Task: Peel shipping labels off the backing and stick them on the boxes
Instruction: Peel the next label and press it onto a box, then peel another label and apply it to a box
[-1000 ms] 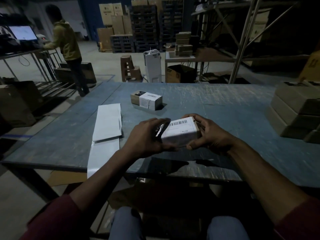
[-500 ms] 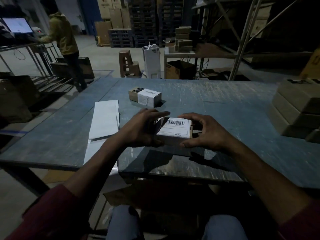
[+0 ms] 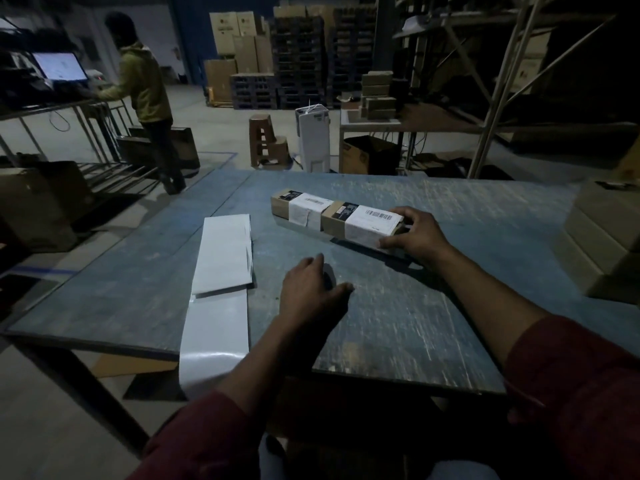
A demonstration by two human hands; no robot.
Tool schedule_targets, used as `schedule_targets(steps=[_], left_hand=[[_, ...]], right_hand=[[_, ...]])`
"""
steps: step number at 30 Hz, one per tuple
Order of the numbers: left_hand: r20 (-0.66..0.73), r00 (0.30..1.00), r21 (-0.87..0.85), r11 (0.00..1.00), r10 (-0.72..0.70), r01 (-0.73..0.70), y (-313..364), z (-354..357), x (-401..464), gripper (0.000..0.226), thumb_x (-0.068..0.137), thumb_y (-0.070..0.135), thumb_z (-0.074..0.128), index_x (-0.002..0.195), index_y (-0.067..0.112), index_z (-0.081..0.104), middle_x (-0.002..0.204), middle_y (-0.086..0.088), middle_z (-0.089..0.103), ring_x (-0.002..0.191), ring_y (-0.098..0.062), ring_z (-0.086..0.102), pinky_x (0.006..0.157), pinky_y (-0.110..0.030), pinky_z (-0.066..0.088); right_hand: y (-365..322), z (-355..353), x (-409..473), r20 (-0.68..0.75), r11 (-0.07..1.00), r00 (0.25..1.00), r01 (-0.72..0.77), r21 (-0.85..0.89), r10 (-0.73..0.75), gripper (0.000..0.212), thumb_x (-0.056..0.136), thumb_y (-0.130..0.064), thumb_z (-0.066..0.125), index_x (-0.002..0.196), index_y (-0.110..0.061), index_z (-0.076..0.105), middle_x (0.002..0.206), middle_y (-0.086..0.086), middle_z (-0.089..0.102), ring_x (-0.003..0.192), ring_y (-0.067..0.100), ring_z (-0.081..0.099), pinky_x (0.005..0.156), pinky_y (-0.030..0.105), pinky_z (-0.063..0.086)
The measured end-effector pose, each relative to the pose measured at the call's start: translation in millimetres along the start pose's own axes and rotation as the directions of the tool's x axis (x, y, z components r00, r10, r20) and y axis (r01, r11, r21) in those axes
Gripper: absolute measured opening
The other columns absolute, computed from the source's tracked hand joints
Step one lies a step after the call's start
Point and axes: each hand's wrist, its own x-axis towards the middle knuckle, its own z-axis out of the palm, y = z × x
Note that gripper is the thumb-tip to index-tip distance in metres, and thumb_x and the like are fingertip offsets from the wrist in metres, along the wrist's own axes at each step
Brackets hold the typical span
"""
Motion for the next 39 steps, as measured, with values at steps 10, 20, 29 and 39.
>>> schedule_targets(steps=[10,20,29,39], left_hand=[[-0.155,0.986,0.062,0.997,0.063,-0.054,-2,12,-5,0.046,0.08,0.065,0.06,0.065,0.022,0.05,0.08,0.007,0.048,0.077,-0.017,0.052,0.074,-0.034,0.046],[-0.163,0.986,0.056,0.998,0.042,-0.033,-5,16,-4,0.046,0.08,0.066,0.058,0.066,0.022,0.051,0.088,0.004,0.055,0.085,-0.02,0.055,0.077,-0.036,0.05],[-0.039,0.994,0.106,0.989,0.106,-0.101,29,25,3,0.06,0.088,0.054,0.065,0.136,0.019,0.064,0.134,-0.008,0.063,0.12,-0.03,0.059,0.101,-0.041,0.049],[0.077,0.959,0.049,0.96,0.272,-0.276,139,96,-11,0.056,0.086,0.067,0.055,0.122,0.025,0.067,0.131,-0.006,0.06,0.129,-0.03,0.053,0.11,-0.047,0.04]], right_hand=[[14,30,38,-0.018,0.99,0.99,-0.137,0.025,0.137,0.07,0.06,-0.004,0.099,0.122,-0.015,0.069,0.116,0.008,0.071,0.104,0.027,0.069,0.075,0.04,0.064],[10,48,48,0.022,0.982,0.995,-0.092,-0.165,0.096,0.103,0.062,-0.022,0.1,0.151,-0.017,0.049,0.145,0.01,0.059,0.13,0.032,0.058,0.106,0.045,0.053],[0,-21,-36,-0.063,0.926,0.997,0.022,-0.376,-0.049,0.069,0.08,-0.036,0.089,0.141,-0.02,0.061,0.14,0.009,0.064,0.129,0.025,0.059,0.103,0.035,0.049],[22,-228,-108,-0.616,0.563,0.779,-0.458,-0.688,-0.119,0.065,0.094,-0.049,0.062,0.148,-0.015,0.049,0.158,0.018,0.039,0.148,0.044,0.021,0.118,0.057,0.025]])
